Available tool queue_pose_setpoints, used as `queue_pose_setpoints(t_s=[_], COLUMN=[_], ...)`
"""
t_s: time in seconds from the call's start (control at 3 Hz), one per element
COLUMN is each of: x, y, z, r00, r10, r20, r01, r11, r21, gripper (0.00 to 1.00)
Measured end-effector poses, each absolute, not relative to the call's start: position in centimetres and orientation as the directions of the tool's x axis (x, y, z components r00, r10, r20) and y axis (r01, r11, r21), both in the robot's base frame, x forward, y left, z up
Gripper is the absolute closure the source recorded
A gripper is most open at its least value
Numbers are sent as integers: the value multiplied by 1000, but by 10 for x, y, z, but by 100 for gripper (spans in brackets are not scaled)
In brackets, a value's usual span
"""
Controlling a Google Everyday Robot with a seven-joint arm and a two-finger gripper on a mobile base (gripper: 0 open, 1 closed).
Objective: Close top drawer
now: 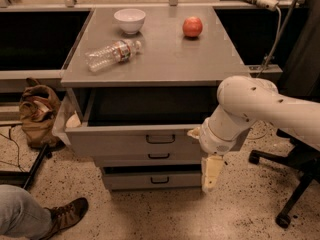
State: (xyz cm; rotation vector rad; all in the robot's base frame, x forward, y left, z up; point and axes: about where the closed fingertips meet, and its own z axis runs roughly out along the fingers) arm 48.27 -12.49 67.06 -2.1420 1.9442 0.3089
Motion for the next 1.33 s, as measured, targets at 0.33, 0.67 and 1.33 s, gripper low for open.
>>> queue_pose_setpoints(t_s=[0.33,0.67,1.33], x=[511,554,595], y=[-136,-150,-153], z=[668,668,680], r00=[65,26,13], r10=[-941,-932,-928], r20=[-333,-362,-374], r01=[-997,-996,-990], r11=[-48,7,42], r21=[-61,-90,-137], gripper=[0,0,0])
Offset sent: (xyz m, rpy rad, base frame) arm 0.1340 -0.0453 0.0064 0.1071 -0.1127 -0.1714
